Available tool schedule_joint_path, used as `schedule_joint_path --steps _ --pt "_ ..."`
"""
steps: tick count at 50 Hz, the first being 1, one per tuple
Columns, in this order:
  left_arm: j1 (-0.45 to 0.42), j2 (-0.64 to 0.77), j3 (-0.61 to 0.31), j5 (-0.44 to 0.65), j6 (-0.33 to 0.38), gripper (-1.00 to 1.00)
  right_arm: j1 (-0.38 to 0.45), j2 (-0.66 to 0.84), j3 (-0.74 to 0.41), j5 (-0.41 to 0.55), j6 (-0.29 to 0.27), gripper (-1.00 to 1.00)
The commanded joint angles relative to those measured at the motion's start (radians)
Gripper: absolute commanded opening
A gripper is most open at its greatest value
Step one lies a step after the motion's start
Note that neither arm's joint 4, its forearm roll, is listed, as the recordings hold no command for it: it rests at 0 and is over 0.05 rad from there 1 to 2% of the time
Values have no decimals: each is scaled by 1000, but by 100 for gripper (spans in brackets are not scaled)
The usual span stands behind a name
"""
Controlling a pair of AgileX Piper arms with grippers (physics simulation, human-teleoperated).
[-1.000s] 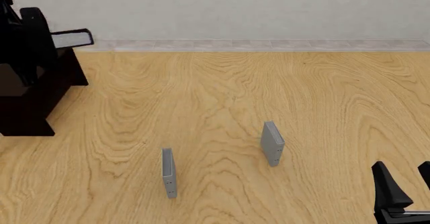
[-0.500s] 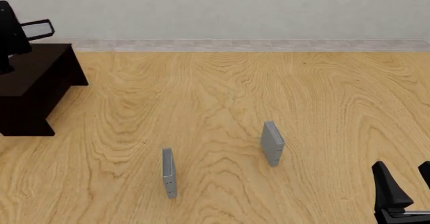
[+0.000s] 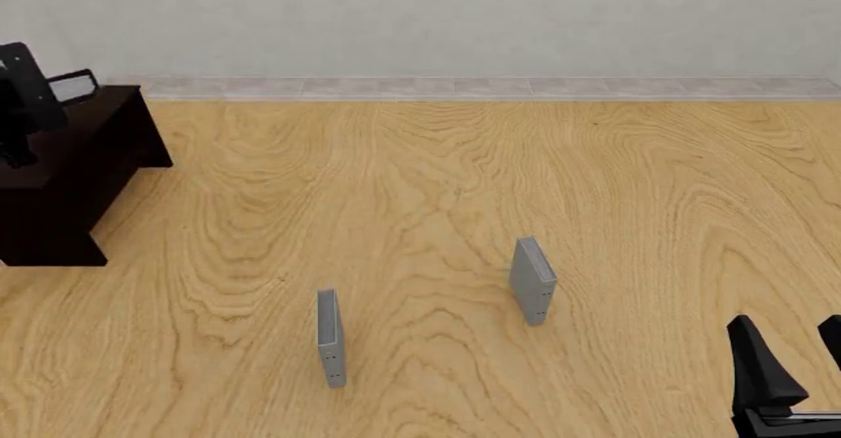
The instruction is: Pick up the book in the middle and place it on the cabinet shelf.
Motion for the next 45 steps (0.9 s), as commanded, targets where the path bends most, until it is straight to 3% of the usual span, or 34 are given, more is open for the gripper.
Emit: schedule_joint_path --steps 1,11,34,45 --pt "31 56 -21 -47 -11 -100 0 0 1 -2 0 100" --pt "45 63 -9 -53 -11 -100 0 0 1 -2 -1 100" --pt "55 53 136 -134 0 -100 0 -1 1 -3 -2 100" --pt "51 103 60 -127 -10 -100 1 -2 -4 3 -4 100"
